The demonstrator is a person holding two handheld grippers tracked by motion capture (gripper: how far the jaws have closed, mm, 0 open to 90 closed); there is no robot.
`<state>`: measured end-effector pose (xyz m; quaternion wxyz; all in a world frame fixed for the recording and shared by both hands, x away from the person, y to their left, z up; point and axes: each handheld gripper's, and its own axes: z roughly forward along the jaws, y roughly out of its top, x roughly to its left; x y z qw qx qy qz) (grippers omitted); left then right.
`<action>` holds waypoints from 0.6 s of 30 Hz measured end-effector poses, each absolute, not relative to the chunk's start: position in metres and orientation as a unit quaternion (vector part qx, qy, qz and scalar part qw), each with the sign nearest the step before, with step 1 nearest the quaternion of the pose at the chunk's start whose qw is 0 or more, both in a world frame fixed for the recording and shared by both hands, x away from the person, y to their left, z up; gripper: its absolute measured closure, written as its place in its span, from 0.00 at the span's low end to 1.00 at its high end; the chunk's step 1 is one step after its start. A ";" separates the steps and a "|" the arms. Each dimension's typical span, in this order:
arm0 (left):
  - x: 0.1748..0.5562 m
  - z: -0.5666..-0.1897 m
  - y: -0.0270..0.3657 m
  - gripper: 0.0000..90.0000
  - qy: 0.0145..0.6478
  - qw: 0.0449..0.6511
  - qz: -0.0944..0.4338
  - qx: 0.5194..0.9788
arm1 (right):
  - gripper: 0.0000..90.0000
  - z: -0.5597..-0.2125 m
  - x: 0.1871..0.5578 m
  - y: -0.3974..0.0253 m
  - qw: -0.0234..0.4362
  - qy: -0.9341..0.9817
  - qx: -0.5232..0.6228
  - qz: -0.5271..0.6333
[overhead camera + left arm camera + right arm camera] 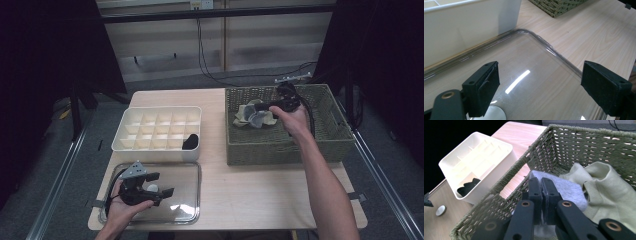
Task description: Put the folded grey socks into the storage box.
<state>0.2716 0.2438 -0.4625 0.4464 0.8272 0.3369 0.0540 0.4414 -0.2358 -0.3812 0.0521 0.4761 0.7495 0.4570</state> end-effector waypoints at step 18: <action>0.270 -0.462 0.239 0.16 0.327 0.447 0.054 0.831 | 0.97 -0.366 0.416 -0.242 0.065 0.737 0.462 0.489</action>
